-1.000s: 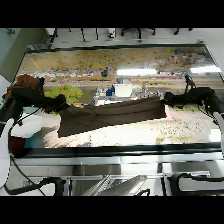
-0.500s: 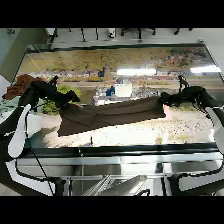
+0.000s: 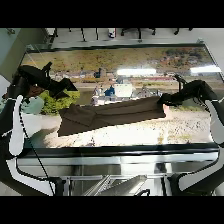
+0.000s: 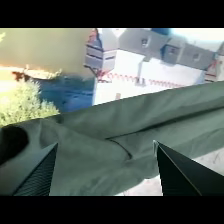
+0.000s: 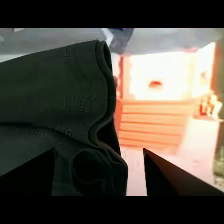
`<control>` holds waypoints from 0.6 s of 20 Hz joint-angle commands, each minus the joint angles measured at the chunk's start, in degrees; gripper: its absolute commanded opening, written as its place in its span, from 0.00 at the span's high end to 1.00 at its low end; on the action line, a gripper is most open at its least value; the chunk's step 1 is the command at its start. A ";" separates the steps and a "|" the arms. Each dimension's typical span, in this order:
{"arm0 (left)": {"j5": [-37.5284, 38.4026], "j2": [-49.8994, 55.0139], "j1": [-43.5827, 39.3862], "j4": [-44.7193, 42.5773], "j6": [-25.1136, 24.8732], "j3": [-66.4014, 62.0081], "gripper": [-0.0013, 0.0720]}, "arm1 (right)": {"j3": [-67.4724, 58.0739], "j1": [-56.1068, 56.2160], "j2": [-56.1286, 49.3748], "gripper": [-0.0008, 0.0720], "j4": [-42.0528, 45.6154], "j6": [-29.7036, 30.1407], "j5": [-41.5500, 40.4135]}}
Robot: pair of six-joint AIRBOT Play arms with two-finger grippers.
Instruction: Fold the shirts.
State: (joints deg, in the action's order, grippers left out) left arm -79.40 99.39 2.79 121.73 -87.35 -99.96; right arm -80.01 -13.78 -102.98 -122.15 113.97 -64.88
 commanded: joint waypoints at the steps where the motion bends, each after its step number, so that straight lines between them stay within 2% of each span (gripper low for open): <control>1: -5.68 0.00 -0.24 -0.04 2.01 -7.13 0.07 | -4.04 -0.76 -5.38 0.35 -5.79 4.39 -5.84; 2: -6.47 -0.04 -0.63 -0.09 2.03 -8.57 0.08 | -4.76 -0.79 -6.47 0.38 -7.67 5.49 -6.78; 3: -6.99 -0.04 -0.76 -0.02 2.03 -9.90 0.26 | -5.33 -0.70 -7.58 0.39 -8.55 6.12 -7.89; 4: -7.41 -0.04 -1.53 -0.07 2.01 -10.97 0.50 | -5.42 -0.42 -8.41 0.39 -8.66 6.29 -8.72; 6: -7.02 -0.04 -2.86 -0.11 1.97 -12.46 0.90 | -5.42 -0.02 -9.94 0.77 -8.70 7.54 -11.76; 7: -6.21 -0.13 -3.89 -0.04 1.97 -12.52 0.96 | -5.42 -0.02 -10.25 0.94 -8.90 7.80 -13.03; 12: -1.27 0.70 -14.34 -0.74 1.88 -11.39 0.96 | -5.49 -1.86 -4.00 0.95 -9.27 7.74 -15.17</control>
State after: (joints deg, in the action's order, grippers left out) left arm -83.77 99.57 -6.04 121.51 -85.49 -111.72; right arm -85.19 -14.68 -110.39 -129.64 121.21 -77.49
